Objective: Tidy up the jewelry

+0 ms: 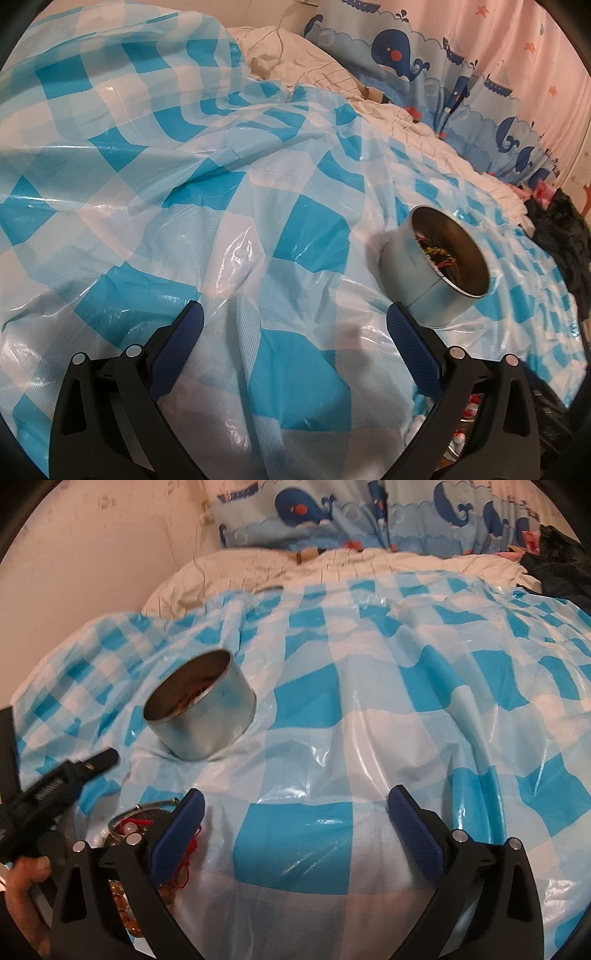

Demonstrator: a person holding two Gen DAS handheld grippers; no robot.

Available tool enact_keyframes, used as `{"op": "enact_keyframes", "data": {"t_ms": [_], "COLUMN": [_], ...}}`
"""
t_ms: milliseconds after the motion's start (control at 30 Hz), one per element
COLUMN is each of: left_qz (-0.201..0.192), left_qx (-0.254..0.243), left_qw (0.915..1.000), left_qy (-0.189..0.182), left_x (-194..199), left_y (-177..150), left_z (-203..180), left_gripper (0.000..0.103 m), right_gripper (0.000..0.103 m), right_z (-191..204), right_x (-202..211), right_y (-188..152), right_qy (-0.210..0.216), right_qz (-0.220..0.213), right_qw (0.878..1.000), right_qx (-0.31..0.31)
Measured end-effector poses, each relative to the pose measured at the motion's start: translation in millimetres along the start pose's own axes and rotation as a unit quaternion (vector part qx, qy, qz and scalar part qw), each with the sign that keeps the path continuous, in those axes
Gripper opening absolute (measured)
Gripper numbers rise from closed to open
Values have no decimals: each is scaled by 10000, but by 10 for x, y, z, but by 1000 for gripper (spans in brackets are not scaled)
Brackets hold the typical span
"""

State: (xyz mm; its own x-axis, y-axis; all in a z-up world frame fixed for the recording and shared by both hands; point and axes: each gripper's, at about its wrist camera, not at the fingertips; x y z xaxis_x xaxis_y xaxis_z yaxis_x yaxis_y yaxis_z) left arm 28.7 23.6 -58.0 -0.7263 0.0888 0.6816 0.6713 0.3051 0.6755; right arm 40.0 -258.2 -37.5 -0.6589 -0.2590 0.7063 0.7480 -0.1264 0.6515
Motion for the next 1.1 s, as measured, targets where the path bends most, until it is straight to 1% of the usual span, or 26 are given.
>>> {"op": "enact_keyframes", "data": {"t_ms": [33,100,133,200,267,333,400,467,533,567,633,733,800,967,1033,1100], "left_qz": [36,213,301,358,339,310,188,124,232,272,249,194,245,553,681,718], "left_qx": [17,9,-22,-150,-492,-961,-1400,-1765,-2070,-2159,-2377,-2640,-2671,-2302,-2155,-2045], "left_qw": [10000,9994,9987,9975,9951,9900,9826,9759,9683,9660,9603,9540,9536,9625,9650,9667], "left_qy": [-71,-290,-405,-582,-789,-985,-1206,-1275,-1378,-1400,-1440,-1405,-1368,-1326,-1333,-1360], "left_x": [14,75,136,243,369,461,546,561,529,517,526,533,501,293,187,154], "left_y": [-1,1,6,5,2,-31,-104,-186,-271,-292,-340,-367,-377,-323,-297,-290], "left_z": [10,20,20,-34,-135,-281,-427,-564,-660,-711,-785,-900,-965,-964,-972,-938], "left_gripper": [95,95,95,95,95,95,95,95,95,95,95,95,95,95,95,95], "right_gripper": [96,96,96,96,96,96,96,96,96,96,96,96,96,96,96,96], "right_z": [35,63,58,24,-25,-88,-126,-197,-284,-327,-426,-493,-494,-474,-480,-473], "right_x": [-59,-56,-34,35,80,135,185,296,375,398,423,363,323,314,297,288], "right_y": [10,17,18,5,16,64,135,215,296,319,345,336,331,317,313,302], "right_qy": [-62,-44,53,271,430,592,630,643,716,747,805,926,989,1024,1029,1027], "right_qz": [221,365,400,392,355,311,212,5,-160,-204,-217,-23,76,103,138,153], "right_qw": [9997,9991,9990,9989,9982,9966,9961,9952,9925,9909,9872,9824,9808,9805,9802,9802], "right_qx": [78,190,188,23,-199,-474,-581,-734,-983,-1102,-1357,-1624,-1678,-1675,-1684,-1684]}}
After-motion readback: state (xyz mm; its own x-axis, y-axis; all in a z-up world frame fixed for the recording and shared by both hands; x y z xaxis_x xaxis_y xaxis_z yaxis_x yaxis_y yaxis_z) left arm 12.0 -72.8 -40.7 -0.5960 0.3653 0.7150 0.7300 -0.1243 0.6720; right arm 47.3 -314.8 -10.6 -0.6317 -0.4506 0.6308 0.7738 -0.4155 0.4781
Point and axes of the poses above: each gripper's, at about its wrist camera, not at the fingertips, and x roughly against the way its jaws point, z to its left, y to its top, and after that the axes turned 5 degrees about -x, right-handed
